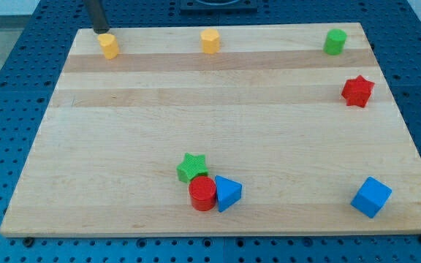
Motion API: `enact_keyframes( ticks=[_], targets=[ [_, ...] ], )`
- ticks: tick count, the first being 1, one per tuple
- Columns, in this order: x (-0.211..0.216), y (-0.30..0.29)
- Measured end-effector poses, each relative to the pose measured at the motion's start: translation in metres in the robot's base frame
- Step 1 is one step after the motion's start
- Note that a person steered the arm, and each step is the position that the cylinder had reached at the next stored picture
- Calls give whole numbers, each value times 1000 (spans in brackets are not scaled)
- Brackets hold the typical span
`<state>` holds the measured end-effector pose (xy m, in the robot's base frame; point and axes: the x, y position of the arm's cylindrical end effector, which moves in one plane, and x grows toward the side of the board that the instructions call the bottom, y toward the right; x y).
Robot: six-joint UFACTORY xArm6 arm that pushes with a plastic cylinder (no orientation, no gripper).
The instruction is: Place your arm parallel to the yellow hexagon
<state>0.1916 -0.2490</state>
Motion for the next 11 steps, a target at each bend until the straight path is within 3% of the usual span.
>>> enact_keyframes(
  ticks=[1,3,4,5,8,9,11],
  targets=[
    [12,8],
    [174,101],
    [258,120],
    [240,133],
    [48,120],
    [40,42],
    [48,26]
  ],
)
